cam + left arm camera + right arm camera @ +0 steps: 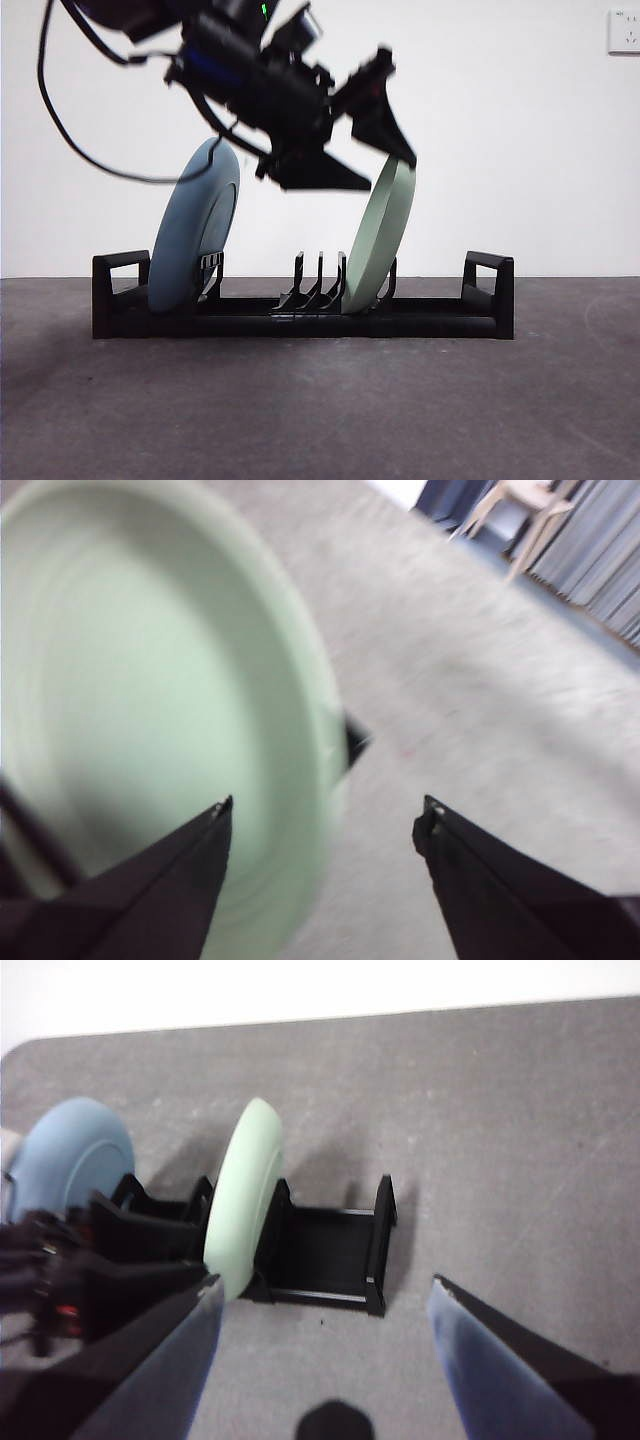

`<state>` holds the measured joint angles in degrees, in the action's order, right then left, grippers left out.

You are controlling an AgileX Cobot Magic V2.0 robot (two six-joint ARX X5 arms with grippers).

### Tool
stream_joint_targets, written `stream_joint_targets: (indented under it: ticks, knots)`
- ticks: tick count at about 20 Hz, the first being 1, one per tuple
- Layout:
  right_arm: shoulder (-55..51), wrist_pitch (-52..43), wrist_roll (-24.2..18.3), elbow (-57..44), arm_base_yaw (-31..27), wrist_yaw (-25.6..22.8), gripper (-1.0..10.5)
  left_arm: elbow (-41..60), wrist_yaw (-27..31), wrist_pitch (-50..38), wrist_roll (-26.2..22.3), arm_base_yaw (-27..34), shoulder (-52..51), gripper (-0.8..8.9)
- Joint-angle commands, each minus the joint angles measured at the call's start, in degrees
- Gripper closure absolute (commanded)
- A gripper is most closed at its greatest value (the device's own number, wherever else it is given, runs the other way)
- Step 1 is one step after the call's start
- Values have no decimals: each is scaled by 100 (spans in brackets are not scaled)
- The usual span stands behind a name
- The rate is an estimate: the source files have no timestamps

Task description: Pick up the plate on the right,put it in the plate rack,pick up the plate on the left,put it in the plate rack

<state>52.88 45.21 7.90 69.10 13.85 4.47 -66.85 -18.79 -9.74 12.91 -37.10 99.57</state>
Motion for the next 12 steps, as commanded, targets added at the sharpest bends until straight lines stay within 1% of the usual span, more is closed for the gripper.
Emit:
stream_joint_targets:
  ticks: [1, 2, 3, 4, 5, 6, 7, 8, 10, 11, 12]
  knots:
    - [7, 66, -92, -26, 4, 24, 621, 37, -164, 79, -315, -111, -503, 509]
    - [4, 81, -186, -26, 4, 109, 694, 37, -160, 199, -431, -127, -682, 550]
    - [4, 96, -267, -26, 4, 201, 778, 37, -160, 350, -566, -142, -855, 629]
    - [2, 105, -317, -26, 4, 313, 876, 37, -101, 568, -765, -162, -1062, 764]
    - [0, 111, -334, -26, 4, 330, 967, 37, -17, 811, -944, -188, -1279, 831]
    - [0, 118, -354, -26, 4, 317, 956, 37, 170, 1082, -1115, -195, -1510, 823]
    - [0, 120, -378, -26, 4, 282, 956, 37, 498, 1443, -1329, -203, -1812, 821]
    - [0, 120, -461, -28, 4, 284, 956, 37, 997, 1906, -1646, -203, -2188, 821]
    - [-55, 118, -503, -48, 11, 260, 957, 37, 1714, 2658, -2100, -190, -2824, 821]
    - [-125, 87, -501, -74, 11, 236, 958, 37, 2055, 2955, -2251, -144, -3104, 821]
    - [-214, -4, -501, -144, 15, 131, 958, 42, 2337, 3174, -2273, -55, -3324, 822]
